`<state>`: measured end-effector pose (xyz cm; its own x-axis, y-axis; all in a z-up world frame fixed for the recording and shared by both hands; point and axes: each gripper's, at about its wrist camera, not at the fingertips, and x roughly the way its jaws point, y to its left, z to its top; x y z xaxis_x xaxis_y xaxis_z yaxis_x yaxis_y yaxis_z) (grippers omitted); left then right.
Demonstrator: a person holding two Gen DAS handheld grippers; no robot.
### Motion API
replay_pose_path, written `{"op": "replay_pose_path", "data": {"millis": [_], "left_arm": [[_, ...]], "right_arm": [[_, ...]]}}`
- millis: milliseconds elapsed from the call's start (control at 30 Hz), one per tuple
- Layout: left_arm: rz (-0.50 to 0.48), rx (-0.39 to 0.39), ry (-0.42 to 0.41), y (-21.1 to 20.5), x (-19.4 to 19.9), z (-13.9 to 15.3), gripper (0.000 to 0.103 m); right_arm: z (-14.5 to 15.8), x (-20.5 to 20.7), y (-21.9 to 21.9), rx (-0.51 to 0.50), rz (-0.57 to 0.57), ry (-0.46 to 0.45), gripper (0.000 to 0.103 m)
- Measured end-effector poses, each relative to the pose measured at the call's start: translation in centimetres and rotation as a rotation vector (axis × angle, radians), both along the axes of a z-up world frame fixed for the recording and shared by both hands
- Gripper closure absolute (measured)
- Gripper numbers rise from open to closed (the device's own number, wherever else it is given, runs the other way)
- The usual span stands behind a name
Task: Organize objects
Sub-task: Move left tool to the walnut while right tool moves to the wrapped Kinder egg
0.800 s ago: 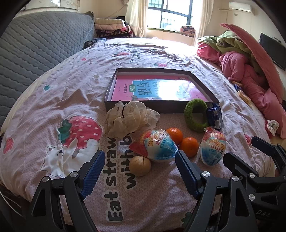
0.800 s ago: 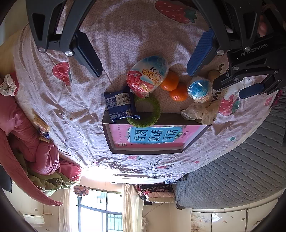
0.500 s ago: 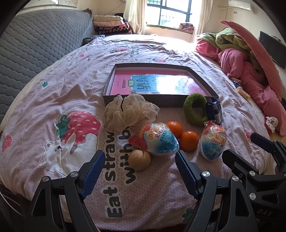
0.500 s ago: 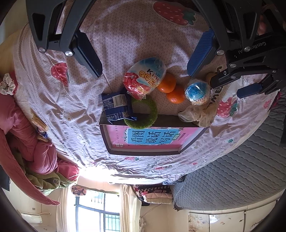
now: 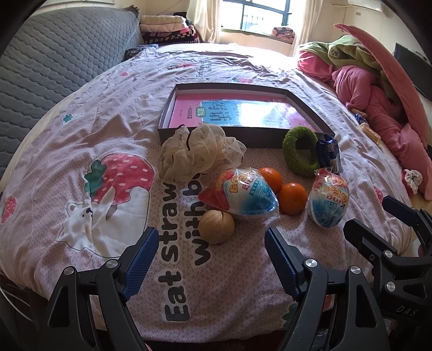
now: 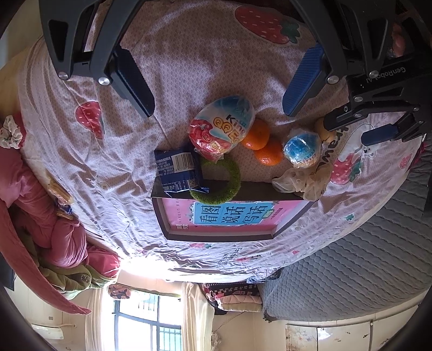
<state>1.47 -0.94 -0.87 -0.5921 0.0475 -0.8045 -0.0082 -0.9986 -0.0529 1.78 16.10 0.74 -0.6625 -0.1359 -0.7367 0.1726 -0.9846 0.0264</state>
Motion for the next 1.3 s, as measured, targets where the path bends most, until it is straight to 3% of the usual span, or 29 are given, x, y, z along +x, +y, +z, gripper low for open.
{"op": "replay_pose_path", "data": {"millis": [300, 667, 800, 1000, 1300], "left_arm": [[0.008, -0.018, -0.051, -0.8, -0.3, -2.1, 0.022], [-0.003, 0.006, -0.045, -1.0, -1.5, -3.2, 0.022], [-0.007, 0.020, -0.051, -0.8, -2.0, -3.6, 0.031], [-0.005, 0.030, -0.044, -0.8, -2.5, -3.8, 0.035], [-0.023, 0.042, -0.034, -0.4, -3.0, -4.0, 0.052]], "right_arm": [[-1.1, 0.0, 0.1, -0.003, 0.006, -0.029, 0.007], [-2.2, -1.1, 0.2, -0.023, -0.013, -0.041, 0.007], [-2.6, -1.9, 0.4, -0.056, -0.041, -0.057, 0.007], [-3.4, -3.3, 0.9, -0.110, -0.082, -0.098, 0.009], [-4.1, -4.9, 1.6, -0.172, -0.123, -0.133, 0.024]]}}
